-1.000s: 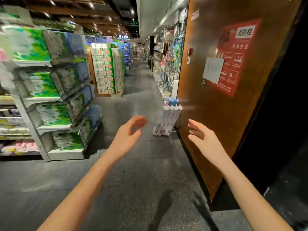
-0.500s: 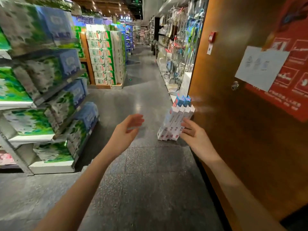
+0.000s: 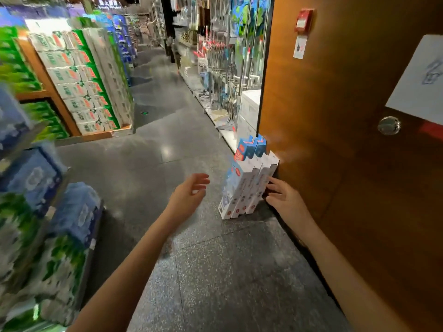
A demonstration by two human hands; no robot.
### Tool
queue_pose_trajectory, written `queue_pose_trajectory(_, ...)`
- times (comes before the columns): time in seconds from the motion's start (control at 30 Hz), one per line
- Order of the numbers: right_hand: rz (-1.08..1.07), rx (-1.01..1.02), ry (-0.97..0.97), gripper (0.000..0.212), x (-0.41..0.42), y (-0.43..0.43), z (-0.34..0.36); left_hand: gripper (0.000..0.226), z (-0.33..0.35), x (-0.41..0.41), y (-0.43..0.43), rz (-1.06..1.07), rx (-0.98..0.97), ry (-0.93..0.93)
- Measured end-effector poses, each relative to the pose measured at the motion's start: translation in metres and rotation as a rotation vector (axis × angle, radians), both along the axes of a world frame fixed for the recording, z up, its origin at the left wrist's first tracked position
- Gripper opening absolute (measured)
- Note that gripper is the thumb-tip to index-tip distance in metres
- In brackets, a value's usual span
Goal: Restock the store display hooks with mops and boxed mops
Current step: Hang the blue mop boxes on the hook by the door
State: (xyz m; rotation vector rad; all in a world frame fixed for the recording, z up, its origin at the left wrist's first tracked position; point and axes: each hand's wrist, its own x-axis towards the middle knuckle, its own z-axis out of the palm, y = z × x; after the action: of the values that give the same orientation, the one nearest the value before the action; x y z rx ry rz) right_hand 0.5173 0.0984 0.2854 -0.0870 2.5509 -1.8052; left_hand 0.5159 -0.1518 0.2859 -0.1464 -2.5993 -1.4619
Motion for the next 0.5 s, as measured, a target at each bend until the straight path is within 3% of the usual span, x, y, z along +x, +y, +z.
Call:
queue_pose_trajectory(0.33, -0.184, -0.067, -0.137, 0.050, -0.269, -0.089, -0.076, 0.037, -0.053, -0.305, -0.087, -0.135, -0.021, -0.076)
queue_pose_trajectory(0.5, -0.309, -0.052, -0.234, 0.054, -0.365, -0.117, -0.087, 0.035, -0.066, -0.435, -0.101, -0.267, -0.059, -0.178)
